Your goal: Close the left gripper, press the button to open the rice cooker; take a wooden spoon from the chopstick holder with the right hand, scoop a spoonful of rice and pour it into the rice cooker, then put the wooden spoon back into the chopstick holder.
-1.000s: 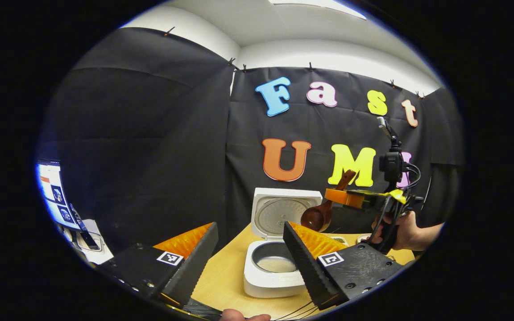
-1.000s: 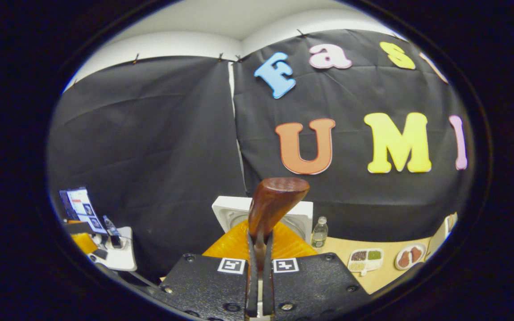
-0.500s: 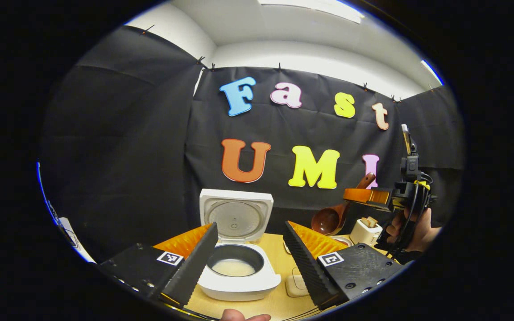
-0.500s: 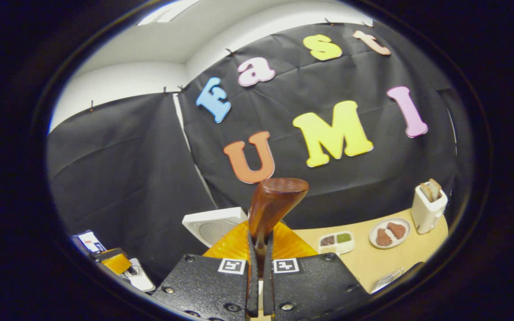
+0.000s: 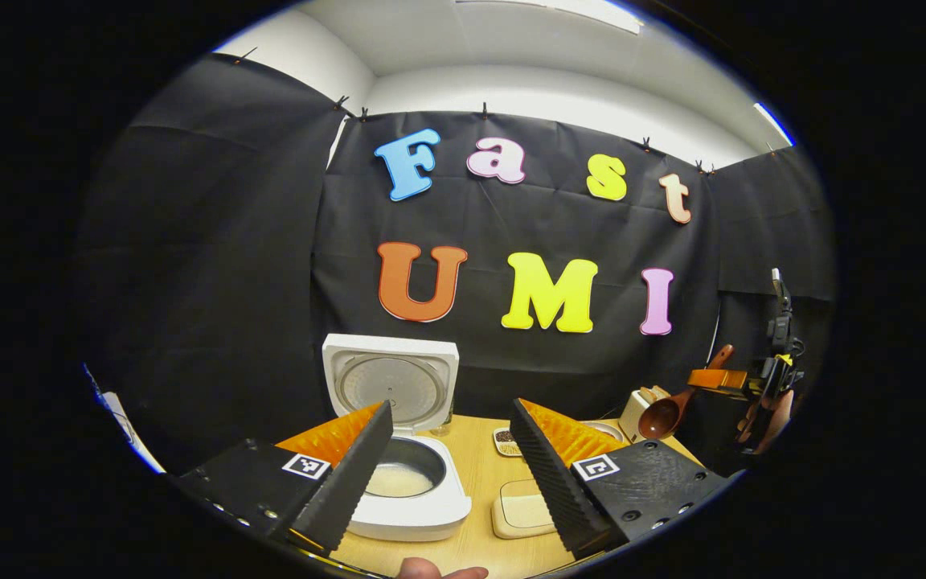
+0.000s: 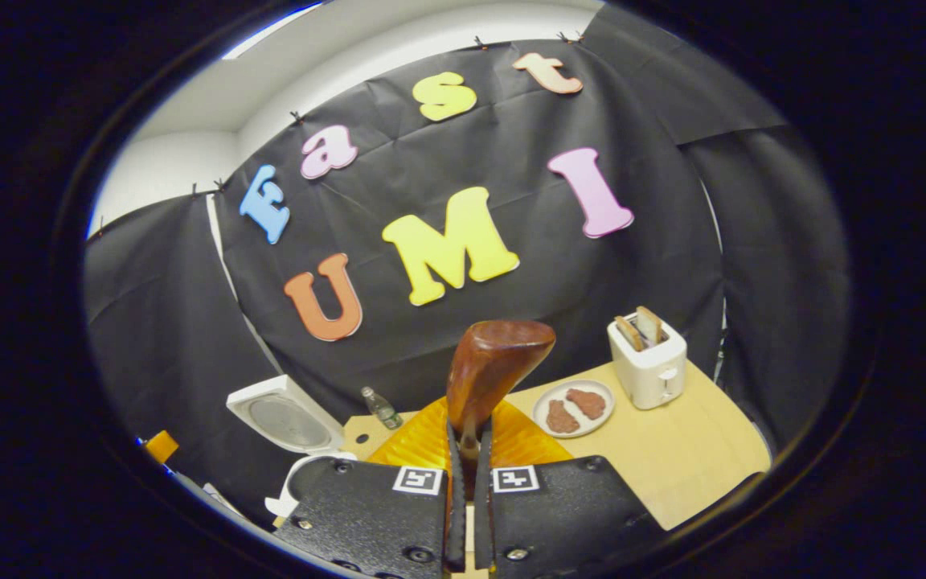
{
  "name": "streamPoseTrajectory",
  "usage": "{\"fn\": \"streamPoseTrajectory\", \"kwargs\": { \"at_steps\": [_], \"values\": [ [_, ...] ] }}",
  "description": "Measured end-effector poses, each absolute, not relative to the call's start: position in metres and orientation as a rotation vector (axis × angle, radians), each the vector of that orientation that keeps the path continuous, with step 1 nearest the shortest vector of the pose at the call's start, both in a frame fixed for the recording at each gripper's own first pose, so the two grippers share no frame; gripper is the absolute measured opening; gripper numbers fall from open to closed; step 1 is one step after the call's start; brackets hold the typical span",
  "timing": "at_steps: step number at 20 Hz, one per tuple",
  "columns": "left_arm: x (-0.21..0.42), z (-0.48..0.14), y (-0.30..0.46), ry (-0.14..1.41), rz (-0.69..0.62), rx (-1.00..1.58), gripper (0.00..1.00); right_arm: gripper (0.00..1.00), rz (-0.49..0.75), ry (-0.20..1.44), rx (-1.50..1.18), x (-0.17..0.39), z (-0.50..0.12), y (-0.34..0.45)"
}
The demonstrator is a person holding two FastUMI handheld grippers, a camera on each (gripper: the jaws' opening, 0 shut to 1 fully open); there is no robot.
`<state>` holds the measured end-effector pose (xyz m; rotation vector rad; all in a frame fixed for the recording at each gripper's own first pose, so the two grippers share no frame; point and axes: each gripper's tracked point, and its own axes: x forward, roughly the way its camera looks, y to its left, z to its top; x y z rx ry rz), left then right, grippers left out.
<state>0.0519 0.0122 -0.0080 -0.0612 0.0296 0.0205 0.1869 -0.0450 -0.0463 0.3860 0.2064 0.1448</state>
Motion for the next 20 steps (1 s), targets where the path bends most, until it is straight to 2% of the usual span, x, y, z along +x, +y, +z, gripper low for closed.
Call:
{"fn": "streamPoseTrajectory", "kwargs": {
  "at_steps": [6,16,20],
  "values": [
    [0.058,-0.007,-0.007,0.069,0.041,-0.074,0.94,0.09,0.098,0.307,0.355,0.197,-0.110,-0.087],
    [0.073,-0.016,-0.021,0.138,0.071,-0.061,0.94,0.09,0.077,0.498,0.374,0.219,-0.229,-0.108],
    [0.077,-0.016,-0.024,0.155,0.071,-0.061,0.94,0.09,0.080,0.526,0.353,0.223,-0.261,-0.103]
  ]
}}
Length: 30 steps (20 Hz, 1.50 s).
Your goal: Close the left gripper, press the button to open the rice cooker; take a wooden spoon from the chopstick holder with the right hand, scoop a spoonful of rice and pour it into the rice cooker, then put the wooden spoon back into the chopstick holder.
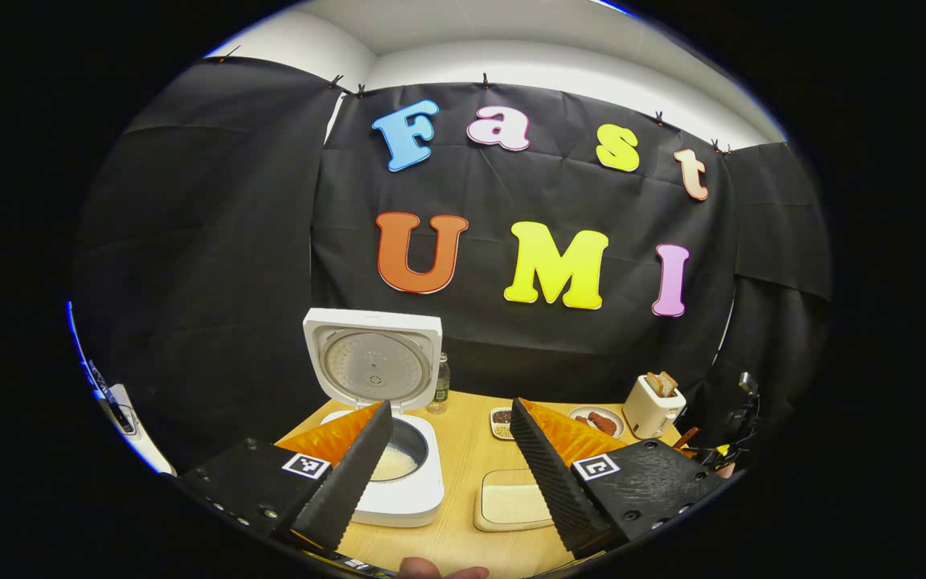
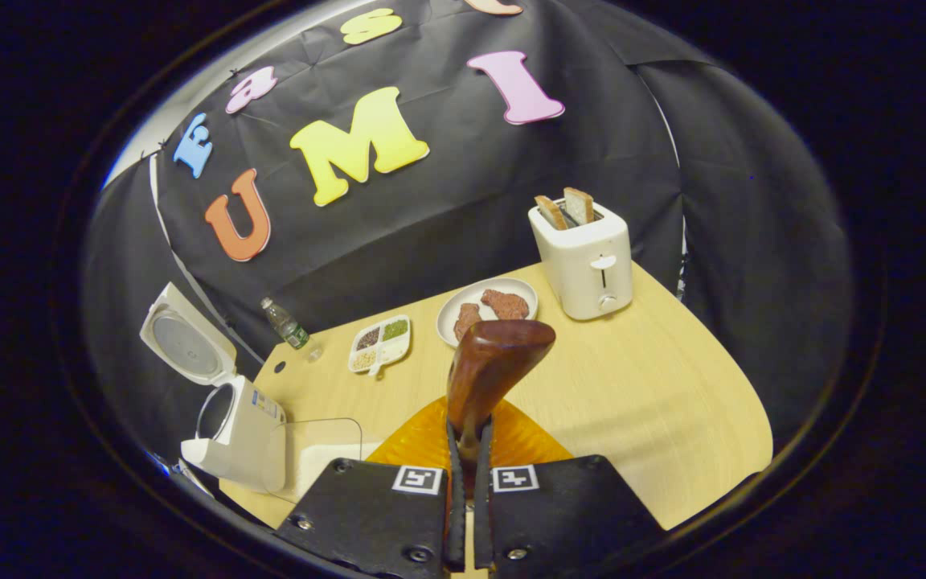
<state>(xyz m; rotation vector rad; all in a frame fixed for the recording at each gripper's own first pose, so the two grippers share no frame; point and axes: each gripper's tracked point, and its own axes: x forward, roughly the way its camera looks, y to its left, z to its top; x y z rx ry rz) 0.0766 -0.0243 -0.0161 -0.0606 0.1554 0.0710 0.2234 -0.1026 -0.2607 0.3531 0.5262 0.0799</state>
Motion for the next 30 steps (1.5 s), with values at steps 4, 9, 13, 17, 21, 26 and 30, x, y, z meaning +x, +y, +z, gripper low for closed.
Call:
{"fn": "streamPoseTrajectory", "kwargs": {
  "at_steps": [4,9,13,17,21,26,30],
  "values": [
    [0.079,-0.018,-0.018,0.173,0.083,-0.054,0.94,0.10,0.087,0.539,0.273,0.227,-0.288,-0.097],
    [0.078,-0.018,-0.017,0.184,0.088,-0.049,0.94,0.10,0.088,0.524,0.269,0.232,-0.298,-0.093],
    [0.076,-0.017,-0.016,0.184,0.085,-0.046,0.94,0.14,0.083,0.518,0.281,0.232,-0.301,-0.094],
    [0.075,-0.007,-0.013,0.159,0.082,-0.059,0.94,0.20,0.054,0.502,0.293,0.230,-0.297,-0.100],
    [0.075,-0.004,-0.009,0.138,0.074,-0.076,0.94,0.70,0.027,0.444,0.271,0.229,-0.265,-0.112],
    [0.083,0.016,-0.003,0.082,0.045,-0.088,0.94,0.81,-0.015,0.336,0.241,0.216,-0.202,-0.129],
    [0.104,0.040,0.025,0.039,0.079,-0.084,0.94,0.96,-0.038,0.219,0.190,0.200,-0.136,-0.133]
  ]
}}
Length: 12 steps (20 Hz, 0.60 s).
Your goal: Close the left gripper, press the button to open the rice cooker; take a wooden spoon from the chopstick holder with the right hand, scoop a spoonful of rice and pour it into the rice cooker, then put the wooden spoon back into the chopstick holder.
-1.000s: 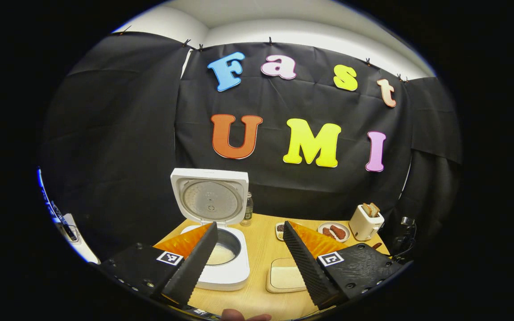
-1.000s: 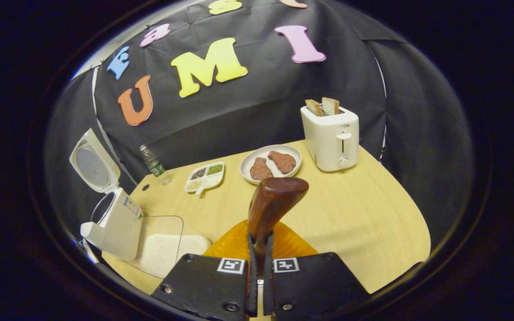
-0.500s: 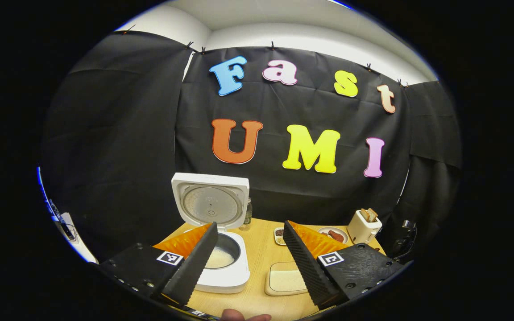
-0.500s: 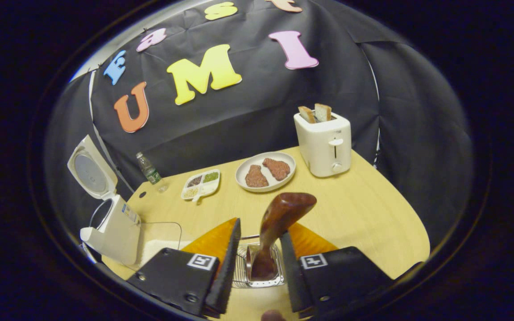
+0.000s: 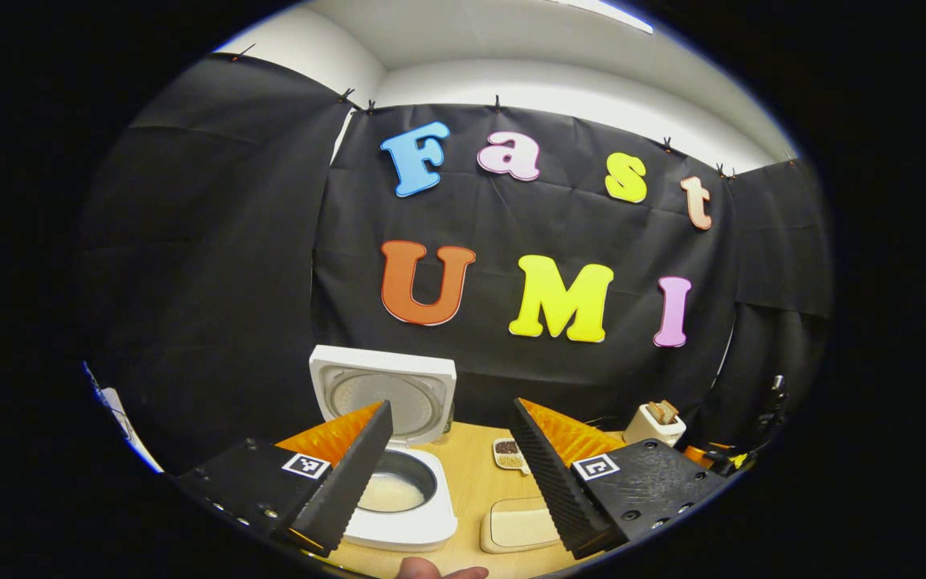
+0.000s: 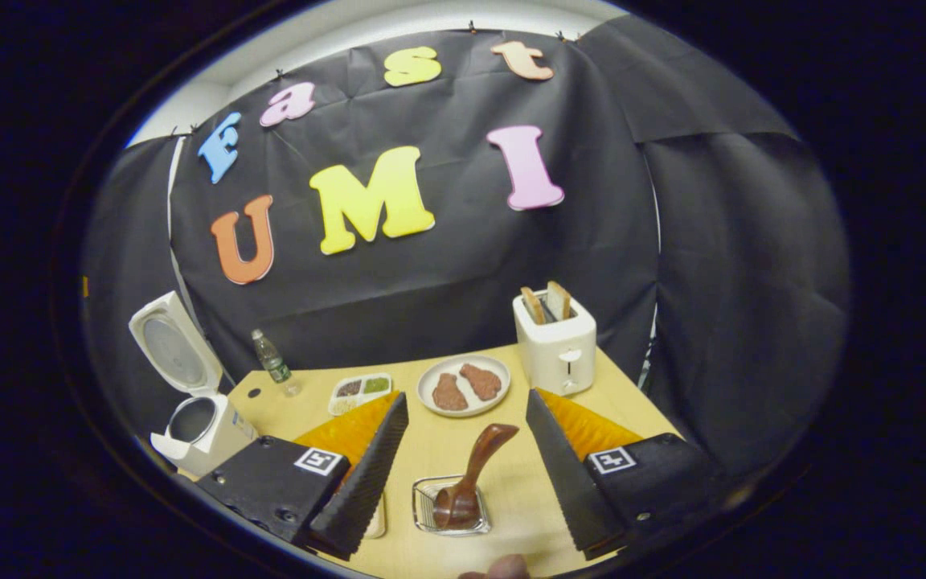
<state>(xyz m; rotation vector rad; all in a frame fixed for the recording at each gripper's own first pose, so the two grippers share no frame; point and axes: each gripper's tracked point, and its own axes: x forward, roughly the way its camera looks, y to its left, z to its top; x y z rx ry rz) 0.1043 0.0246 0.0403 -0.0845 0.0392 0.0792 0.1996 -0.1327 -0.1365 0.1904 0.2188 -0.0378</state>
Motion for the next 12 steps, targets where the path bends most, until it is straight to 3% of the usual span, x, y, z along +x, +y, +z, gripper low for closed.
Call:
{"fn": "streamPoseTrajectory", "kwargs": {
  "at_steps": [5,12],
  "values": [
    [0.156,0.069,0.064,0.026,0.121,-0.054,0.94,1.00,-0.051,0.102,0.137,0.168,-0.068,-0.129],
    [0.267,0.066,0.118,0.104,0.146,-0.047,0.94,1.00,-0.134,0.055,0.088,0.122,-0.035,-0.141]
  ]
}}
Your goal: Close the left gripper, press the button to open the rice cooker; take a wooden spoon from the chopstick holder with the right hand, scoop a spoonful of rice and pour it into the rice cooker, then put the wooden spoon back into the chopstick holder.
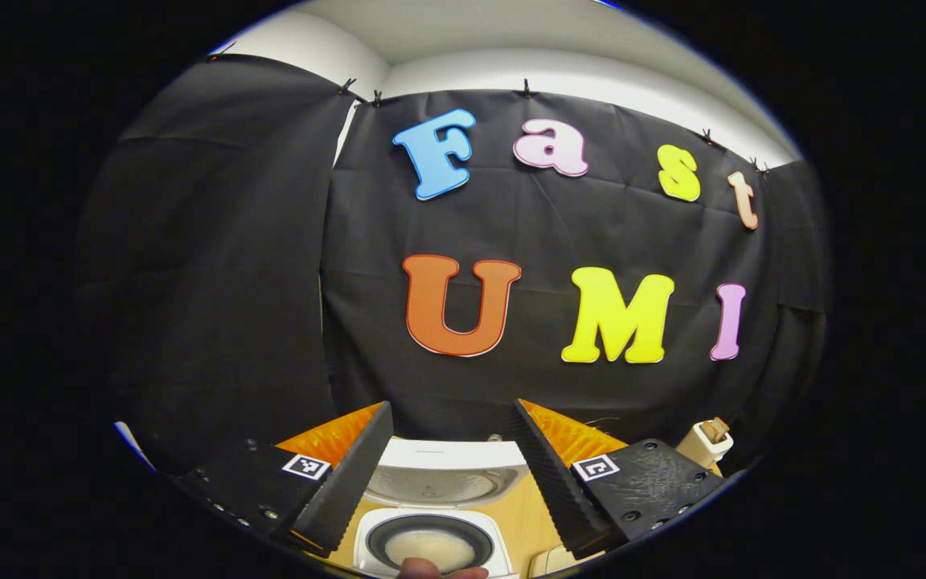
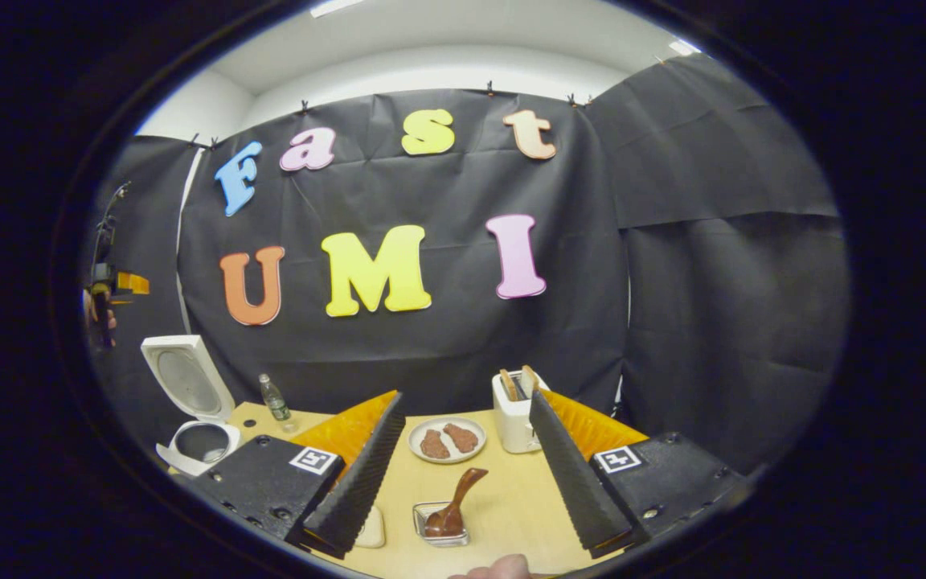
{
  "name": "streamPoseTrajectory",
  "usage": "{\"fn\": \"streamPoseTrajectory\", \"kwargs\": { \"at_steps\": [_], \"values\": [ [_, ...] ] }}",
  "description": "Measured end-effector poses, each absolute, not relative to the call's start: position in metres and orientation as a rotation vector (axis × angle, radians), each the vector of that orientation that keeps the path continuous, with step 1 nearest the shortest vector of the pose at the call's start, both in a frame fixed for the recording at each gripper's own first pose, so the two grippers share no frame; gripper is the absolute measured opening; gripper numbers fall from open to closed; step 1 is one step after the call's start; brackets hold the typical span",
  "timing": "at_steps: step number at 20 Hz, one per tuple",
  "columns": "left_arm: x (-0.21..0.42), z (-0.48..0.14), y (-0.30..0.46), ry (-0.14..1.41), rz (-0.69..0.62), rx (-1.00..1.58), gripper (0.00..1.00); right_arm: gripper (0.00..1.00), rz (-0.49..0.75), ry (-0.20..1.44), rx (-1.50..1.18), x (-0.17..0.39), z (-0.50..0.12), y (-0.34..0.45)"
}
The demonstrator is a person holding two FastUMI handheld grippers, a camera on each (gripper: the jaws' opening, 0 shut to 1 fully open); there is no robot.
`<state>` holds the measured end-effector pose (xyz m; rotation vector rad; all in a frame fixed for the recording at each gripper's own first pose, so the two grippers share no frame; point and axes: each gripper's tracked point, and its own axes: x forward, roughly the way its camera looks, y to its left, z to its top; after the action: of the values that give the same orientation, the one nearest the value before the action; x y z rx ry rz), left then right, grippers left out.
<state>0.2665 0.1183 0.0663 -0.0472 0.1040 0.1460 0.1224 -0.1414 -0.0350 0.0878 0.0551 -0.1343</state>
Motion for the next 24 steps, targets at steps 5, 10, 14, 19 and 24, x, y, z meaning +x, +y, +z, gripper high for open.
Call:
{"fn": "streamPoseTrajectory", "kwargs": {
  "at_steps": [5,10,14,19,24],
  "values": [
    [0.318,0.011,0.151,0.297,0.173,-0.064,0.95,1.00,-0.209,0.093,0.072,0.105,-0.040,-0.157],
    [0.327,-0.017,0.160,0.419,0.171,-0.094,0.95,1.00,-0.231,0.099,0.077,0.095,-0.042,-0.160],
    [0.322,-0.024,0.157,0.451,0.159,-0.086,0.97,1.00,-0.194,0.101,0.074,0.104,-0.041,-0.146],
    [0.291,-0.031,0.148,0.480,0.130,-0.040,0.97,1.00,-0.114,0.105,0.065,0.120,-0.041,-0.122],
    [0.251,-0.054,0.129,0.534,0.099,-0.067,0.97,1.00,-0.053,0.106,0.068,0.128,-0.041,-0.105]
  ]
}}
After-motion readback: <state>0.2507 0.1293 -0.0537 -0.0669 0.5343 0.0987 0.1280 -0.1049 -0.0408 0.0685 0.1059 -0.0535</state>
